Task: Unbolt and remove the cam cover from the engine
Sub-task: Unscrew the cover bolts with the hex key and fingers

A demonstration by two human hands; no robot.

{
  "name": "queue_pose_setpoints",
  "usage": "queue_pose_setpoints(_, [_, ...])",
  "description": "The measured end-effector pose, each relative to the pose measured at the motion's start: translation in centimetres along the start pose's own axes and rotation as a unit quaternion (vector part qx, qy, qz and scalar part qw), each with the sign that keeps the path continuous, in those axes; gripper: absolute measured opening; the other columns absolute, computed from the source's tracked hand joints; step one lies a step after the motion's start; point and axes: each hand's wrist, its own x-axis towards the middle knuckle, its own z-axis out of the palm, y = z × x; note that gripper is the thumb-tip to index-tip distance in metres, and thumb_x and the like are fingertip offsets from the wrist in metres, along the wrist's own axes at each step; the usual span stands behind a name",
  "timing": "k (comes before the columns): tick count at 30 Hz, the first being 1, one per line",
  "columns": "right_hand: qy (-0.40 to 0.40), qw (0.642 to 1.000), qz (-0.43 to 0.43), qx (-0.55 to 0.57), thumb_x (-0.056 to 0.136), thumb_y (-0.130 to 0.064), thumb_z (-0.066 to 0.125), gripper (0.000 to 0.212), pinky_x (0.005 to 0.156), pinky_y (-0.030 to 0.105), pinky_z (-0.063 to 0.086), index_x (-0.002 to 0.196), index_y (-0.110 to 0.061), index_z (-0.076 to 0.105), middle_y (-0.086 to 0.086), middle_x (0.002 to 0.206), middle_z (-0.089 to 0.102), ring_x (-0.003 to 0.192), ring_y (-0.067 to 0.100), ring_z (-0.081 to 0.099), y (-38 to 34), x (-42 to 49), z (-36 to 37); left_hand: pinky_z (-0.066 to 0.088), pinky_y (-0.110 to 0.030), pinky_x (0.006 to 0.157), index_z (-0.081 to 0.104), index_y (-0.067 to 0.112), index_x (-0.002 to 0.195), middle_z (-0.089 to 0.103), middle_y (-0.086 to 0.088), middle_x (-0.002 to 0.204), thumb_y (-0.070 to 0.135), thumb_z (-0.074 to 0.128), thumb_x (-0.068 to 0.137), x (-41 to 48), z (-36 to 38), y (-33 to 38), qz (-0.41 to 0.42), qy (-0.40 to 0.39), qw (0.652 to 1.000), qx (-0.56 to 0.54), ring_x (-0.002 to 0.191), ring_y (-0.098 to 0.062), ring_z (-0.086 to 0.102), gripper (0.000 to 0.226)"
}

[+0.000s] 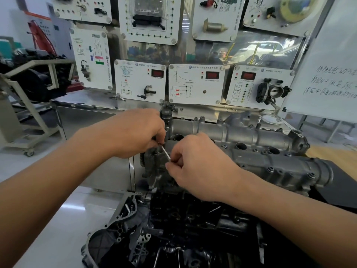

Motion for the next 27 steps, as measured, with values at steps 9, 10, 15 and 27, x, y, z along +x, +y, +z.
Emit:
queue_pose_setpoints(9, [0.003,0.946,-0.17,-0.275,0.103,-0.025,0.049,0.018,0.084,0.035,0.037,0.107,-0.032,0.065,-0.012,0.097,0.066,0.096,0.015,0.046,4.9,4.8,-3.5,0.044,-0.035,0.092,0.072,0.032,0.089,0.063,0.018,0.097,0.042,0.066,0.091,-1.0,0.1,-0.1,-0.013,0.004,0.998,-0.062,0.1,-0.005,0.05,0.011])
queue_pose_setpoints(10, [0.002,0.947,-0.177,-0.268,0.104,-0.029,0.048,0.02,0.085,0.035,0.038,0.111,-0.031,0.066,-0.012,0.098,0.067,0.097,0.015,0.047,5.4,5.4,-3.8,0.045,-0.033,0.089,0.073,0.032,0.088,0.065,0.018,0.093,0.04,0.065,0.091,-1.2,0.1,-0.1,-0.016,0.034,0.995,-0.097,0.095,-0.003,0.053,0.011])
queue_pose_setpoints(15, [0.094,0.981,-0.139,-0.096,0.098,-0.021,0.06,0.018,0.081,0.039,0.051,0.107,-0.014,0.074,0.002,0.092,0.075,0.085,0.018,0.065,7.5,7.1,-5.0,0.046,-0.005,0.065,0.072,0.038,0.082,0.071,0.018,0.073,0.033,0.066,0.091,0.8,-0.8,-0.3,-0.087,0.273,0.913,-0.291,0.075,0.007,0.065,0.011])
queue_pose_setpoints(27, [-0.001,0.978,-0.043,0.203,0.1,-0.013,0.058,0.024,0.069,0.028,0.055,0.089,0.004,0.069,0.009,0.076,0.074,0.07,0.023,0.071,11.5,10.9,-2.4,0.051,-0.016,0.055,0.076,0.02,0.089,0.076,0.006,0.076,0.022,0.064,0.097,10.4,0.2,-0.6,-0.086,0.306,0.828,-0.462,0.06,-0.004,0.065,0.014])
